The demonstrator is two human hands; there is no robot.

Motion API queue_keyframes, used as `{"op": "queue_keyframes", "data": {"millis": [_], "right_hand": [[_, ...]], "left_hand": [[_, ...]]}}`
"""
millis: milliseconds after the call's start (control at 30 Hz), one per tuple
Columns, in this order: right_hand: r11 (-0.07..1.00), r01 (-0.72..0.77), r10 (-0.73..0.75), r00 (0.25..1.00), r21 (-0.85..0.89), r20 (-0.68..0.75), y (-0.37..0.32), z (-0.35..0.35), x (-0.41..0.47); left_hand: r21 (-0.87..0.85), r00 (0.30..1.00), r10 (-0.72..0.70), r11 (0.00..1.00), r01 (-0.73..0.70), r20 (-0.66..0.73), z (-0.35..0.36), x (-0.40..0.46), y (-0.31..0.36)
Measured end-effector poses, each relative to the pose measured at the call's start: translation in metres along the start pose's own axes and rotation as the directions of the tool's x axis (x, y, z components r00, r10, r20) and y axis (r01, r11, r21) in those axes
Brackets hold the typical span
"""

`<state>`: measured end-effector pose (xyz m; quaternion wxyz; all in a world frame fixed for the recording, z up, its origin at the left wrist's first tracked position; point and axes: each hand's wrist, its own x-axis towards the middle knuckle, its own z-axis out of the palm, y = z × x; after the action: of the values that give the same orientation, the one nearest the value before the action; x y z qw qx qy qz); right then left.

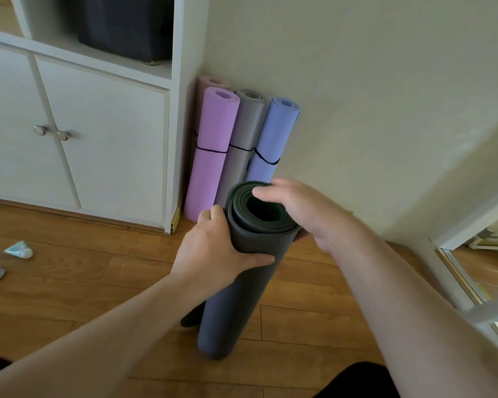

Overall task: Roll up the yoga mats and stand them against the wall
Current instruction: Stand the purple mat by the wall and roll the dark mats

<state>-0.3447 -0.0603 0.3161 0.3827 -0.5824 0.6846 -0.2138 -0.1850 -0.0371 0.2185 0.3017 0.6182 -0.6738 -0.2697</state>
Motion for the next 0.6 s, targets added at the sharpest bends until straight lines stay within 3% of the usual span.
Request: {"op": "queue_keyframes", "data": {"millis": [100,167,267,467,600], "right_hand": [[0.985,0.068,-0.05,0.992,-0.157,0.112,0.009,-0.007,-0.008],[0.961,0.085,-0.072,0.996,-0.263,0.057,0.014,-0.001,-0.014],[0.947,0.168,-0.191,0.98,-0.274,-0.059,0.022,0.009,-0.017],[0.904,0.205,-0.282,0.945,-0.374,-0.164,0.036,0.024,-0.015],[0.783,0.12,-0.291,0.938,-0.61,-0.19,0.034,0.034,-0.02]], "left_hand": [[-0.027,0.999,0.016,1.0,-0.015,0.03,-0.006,0.006,-0.004],[-0.032,0.998,0.045,0.999,-0.043,0.045,-0.005,0.007,-0.006],[-0.092,0.995,0.063,0.994,-0.056,0.079,-0.008,0.008,-0.011],[-0.101,0.975,0.117,0.99,-0.099,0.188,-0.023,0.02,-0.021],[-0.188,0.945,0.166,0.975,-0.115,0.283,-0.032,0.026,-0.025]]}}
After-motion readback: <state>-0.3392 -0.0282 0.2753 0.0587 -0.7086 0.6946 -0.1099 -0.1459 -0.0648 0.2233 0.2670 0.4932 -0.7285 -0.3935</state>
